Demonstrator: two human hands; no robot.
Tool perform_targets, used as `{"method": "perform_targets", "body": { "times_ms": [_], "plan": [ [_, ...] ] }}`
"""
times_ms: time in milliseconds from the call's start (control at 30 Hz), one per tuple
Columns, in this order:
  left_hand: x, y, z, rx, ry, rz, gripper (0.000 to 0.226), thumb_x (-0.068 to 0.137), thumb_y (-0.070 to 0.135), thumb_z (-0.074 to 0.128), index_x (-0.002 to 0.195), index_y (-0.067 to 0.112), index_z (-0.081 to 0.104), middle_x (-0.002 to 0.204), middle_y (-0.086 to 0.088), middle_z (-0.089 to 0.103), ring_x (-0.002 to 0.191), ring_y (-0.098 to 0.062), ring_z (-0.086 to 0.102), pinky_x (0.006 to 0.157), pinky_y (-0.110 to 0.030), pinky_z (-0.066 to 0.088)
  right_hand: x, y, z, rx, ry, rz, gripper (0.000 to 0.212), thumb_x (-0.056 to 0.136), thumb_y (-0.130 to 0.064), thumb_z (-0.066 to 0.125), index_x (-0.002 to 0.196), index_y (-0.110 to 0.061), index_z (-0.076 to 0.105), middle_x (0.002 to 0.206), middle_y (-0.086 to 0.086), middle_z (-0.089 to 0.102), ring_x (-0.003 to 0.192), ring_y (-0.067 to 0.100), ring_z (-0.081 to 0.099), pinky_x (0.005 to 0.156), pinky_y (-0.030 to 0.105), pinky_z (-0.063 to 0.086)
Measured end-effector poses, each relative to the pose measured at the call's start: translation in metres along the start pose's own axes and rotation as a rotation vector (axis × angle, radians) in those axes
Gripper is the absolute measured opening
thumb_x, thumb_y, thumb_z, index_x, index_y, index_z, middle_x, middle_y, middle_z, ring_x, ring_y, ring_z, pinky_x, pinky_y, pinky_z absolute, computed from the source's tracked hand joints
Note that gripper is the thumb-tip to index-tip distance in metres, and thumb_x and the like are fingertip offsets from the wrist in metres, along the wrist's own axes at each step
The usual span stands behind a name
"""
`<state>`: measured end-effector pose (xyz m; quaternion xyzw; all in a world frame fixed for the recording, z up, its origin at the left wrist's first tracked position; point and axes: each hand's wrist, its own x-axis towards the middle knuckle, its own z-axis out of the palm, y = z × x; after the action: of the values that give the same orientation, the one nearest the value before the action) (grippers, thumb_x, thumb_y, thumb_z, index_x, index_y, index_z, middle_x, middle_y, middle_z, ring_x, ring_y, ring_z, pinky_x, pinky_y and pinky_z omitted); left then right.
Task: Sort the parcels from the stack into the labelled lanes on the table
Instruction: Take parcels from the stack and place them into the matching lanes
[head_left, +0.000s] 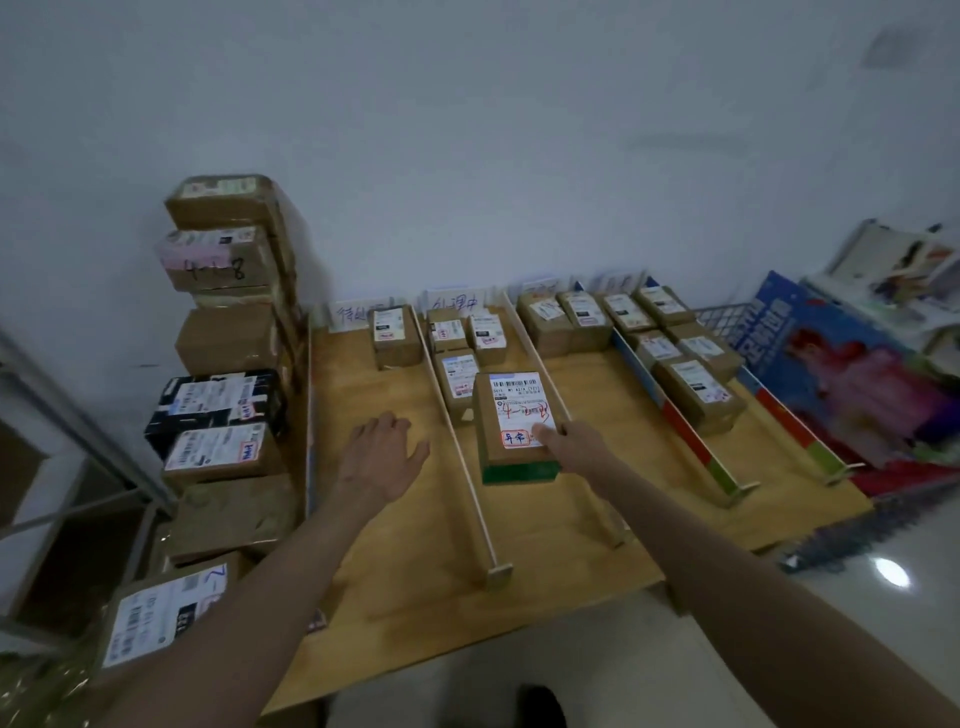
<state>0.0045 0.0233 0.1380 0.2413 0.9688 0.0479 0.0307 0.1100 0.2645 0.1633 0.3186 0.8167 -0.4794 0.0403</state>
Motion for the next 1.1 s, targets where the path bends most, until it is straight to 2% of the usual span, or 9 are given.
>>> {"method": "perform_targets", "body": {
  "times_ms": [167, 300, 367, 467, 500, 600, 700, 867, 1100],
  "plan": [
    [0.016, 0.051, 0.005, 0.010, -0.009, 0.060, 0.051, 0.100, 0.051, 0.035, 0.135, 0.018, 0.053, 0.133, -0.005, 0.054, 0.122, -0.025, 0.052, 0.104, -0.038, 0.037, 0.008, 0.028, -0.043, 0.040, 0.024, 0.051, 0.037, 0.100, -0.038, 0.053, 0.115, -0.006, 0.064, 0.104, 0.004, 0.069, 0.097, 0.019, 0.066, 0.085, 0.033, 0.056],
    [0.031, 0.108, 0.012, 0.021, -0.011, 0.100, 0.052, 0.101, 0.051, 0.034, 0.137, 0.018, 0.052, 0.137, -0.005, 0.052, 0.125, -0.025, 0.050, 0.105, -0.038, 0.037, 0.017, 0.058, -0.088, 0.046, 0.044, 0.071, 0.037, 0.100, -0.040, 0.052, 0.115, -0.007, 0.061, 0.098, 0.000, 0.066, 0.087, 0.012, 0.063, 0.065, 0.023, 0.048],
    [0.039, 0.145, 0.016, 0.027, -0.023, 0.112, 0.054, 0.101, 0.052, 0.033, 0.139, 0.017, 0.050, 0.143, -0.005, 0.048, 0.129, -0.024, 0.048, 0.107, -0.038, 0.035, 0.023, 0.078, -0.116, 0.033, 0.049, 0.086, 0.038, 0.100, -0.041, 0.052, 0.115, -0.008, 0.061, 0.101, 0.001, 0.067, 0.087, 0.011, 0.063, 0.066, 0.024, 0.050],
    [0.050, 0.205, 0.025, 0.034, -0.021, 0.136, 0.054, 0.101, 0.052, 0.032, 0.138, 0.017, 0.051, 0.140, -0.005, 0.050, 0.127, -0.025, 0.049, 0.107, -0.038, 0.035, 0.034, 0.113, -0.164, 0.060, 0.077, 0.084, 0.039, 0.099, -0.040, 0.053, 0.117, -0.007, 0.064, 0.105, 0.002, 0.069, 0.096, 0.017, 0.065, 0.084, 0.033, 0.056],
    [0.052, 0.225, 0.028, 0.040, -0.017, 0.144, 0.054, 0.101, 0.052, 0.031, 0.137, 0.018, 0.052, 0.137, -0.005, 0.052, 0.125, -0.024, 0.050, 0.106, -0.038, 0.036, 0.036, 0.125, -0.180, 0.082, 0.081, 0.088, 0.038, 0.100, -0.038, 0.054, 0.118, -0.007, 0.064, 0.106, 0.002, 0.070, 0.098, 0.017, 0.065, 0.085, 0.032, 0.055],
    [0.058, 0.284, 0.036, 0.057, 0.006, 0.171, 0.055, 0.101, 0.052, 0.030, 0.137, 0.017, 0.052, 0.135, -0.004, 0.054, 0.123, -0.023, 0.051, 0.105, -0.037, 0.036, 0.039, 0.159, -0.228, 0.080, 0.098, 0.082, 0.036, 0.100, -0.036, 0.053, 0.121, -0.008, 0.064, 0.110, 0.003, 0.069, 0.100, 0.018, 0.065, 0.077, 0.026, 0.051],
    [0.062, 0.334, 0.044, 0.047, 0.001, 0.182, 0.054, 0.101, 0.051, 0.031, 0.136, 0.017, 0.053, 0.136, -0.004, 0.053, 0.125, -0.022, 0.050, 0.106, -0.037, 0.036, 0.044, 0.193, -0.270, 0.064, 0.108, 0.105, 0.036, 0.100, -0.038, 0.053, 0.117, -0.009, 0.065, 0.109, 0.004, 0.070, 0.100, 0.019, 0.065, 0.076, 0.028, 0.052],
    [0.077, 0.397, 0.050, 0.055, -0.008, 0.220, 0.054, 0.101, 0.052, 0.031, 0.137, 0.018, 0.053, 0.135, -0.002, 0.054, 0.125, -0.022, 0.050, 0.107, -0.037, 0.035, 0.052, 0.231, -0.323, 0.045, 0.141, 0.140, 0.034, 0.101, -0.038, 0.052, 0.108, -0.008, 0.063, 0.100, 0.004, 0.068, 0.089, 0.014, 0.063, 0.066, 0.024, 0.048],
    [0.115, 0.457, 0.061, 0.071, -0.004, 0.268, 0.050, 0.100, 0.049, 0.034, 0.131, 0.016, 0.056, 0.131, -0.005, 0.056, 0.120, -0.024, 0.053, 0.104, -0.038, 0.037, 0.079, 0.269, -0.373, 0.054, 0.199, 0.165, 0.034, 0.100, -0.034, 0.054, 0.111, -0.004, 0.067, 0.104, 0.007, 0.069, 0.099, 0.021, 0.064, 0.077, 0.030, 0.051]
  ]
}}
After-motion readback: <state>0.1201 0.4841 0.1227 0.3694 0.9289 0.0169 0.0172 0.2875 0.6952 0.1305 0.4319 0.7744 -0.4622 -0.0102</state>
